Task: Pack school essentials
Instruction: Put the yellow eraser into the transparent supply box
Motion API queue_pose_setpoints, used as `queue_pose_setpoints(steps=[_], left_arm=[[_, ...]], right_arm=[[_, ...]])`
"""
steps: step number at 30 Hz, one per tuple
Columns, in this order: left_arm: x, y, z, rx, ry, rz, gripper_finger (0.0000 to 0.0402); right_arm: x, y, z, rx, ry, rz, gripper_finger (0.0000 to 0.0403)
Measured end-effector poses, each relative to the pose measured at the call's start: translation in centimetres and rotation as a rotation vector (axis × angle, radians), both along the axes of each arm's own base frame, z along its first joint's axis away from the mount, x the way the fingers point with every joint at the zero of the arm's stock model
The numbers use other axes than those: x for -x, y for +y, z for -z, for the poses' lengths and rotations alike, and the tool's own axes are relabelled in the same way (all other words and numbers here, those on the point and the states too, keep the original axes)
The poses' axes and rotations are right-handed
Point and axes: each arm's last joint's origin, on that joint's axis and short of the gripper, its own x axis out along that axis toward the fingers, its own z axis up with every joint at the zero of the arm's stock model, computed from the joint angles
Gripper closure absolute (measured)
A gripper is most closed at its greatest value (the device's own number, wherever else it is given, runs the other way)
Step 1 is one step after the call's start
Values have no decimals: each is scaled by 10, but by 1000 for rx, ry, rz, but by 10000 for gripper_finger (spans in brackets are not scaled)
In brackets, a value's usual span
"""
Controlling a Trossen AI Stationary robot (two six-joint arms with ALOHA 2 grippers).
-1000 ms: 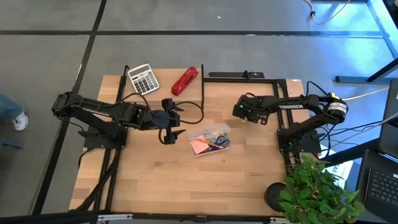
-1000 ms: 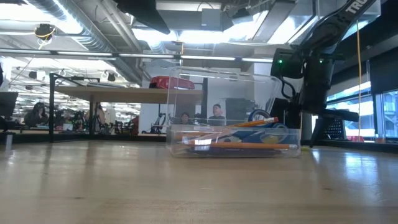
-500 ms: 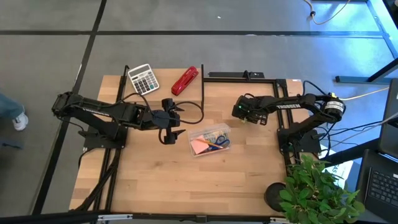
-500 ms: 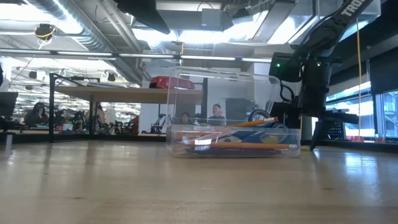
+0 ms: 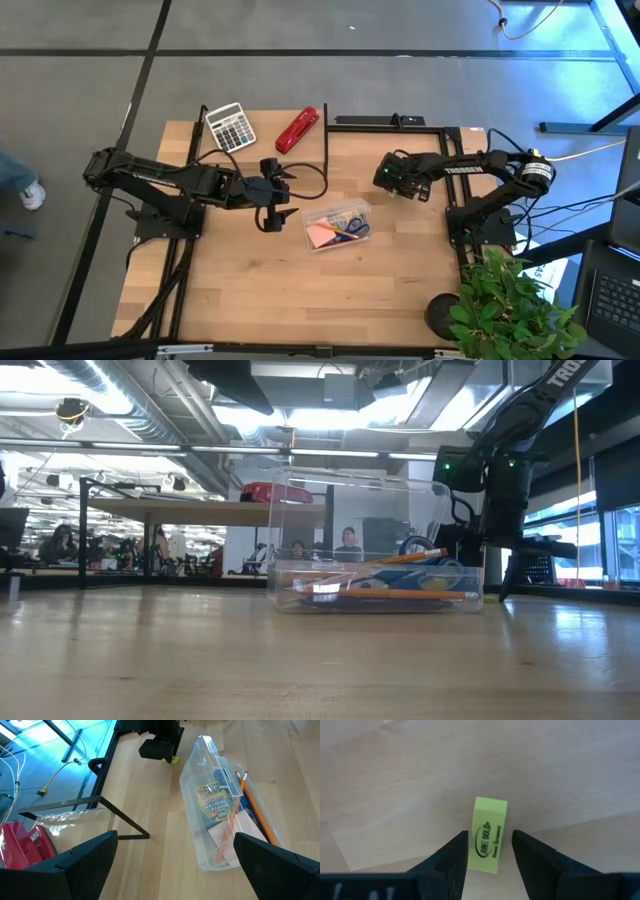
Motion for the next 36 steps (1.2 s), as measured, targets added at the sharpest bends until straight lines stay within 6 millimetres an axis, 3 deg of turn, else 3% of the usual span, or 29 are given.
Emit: queue_pose_setpoints(steps=[13,21,30,36], left_arm=[[0,0,0,0,0,0,8],[0,0,0,0,1,0,8],[0,0,0,0,0,0,8],[0,0,0,0,1,0,8]], right_arm=[[4,7,1,-87,39,-196,241],[7,8,1,-77,79,-200,243],[6,7,1,-55,85,-221,300],[6,7,1,-56,80,-221,312]])
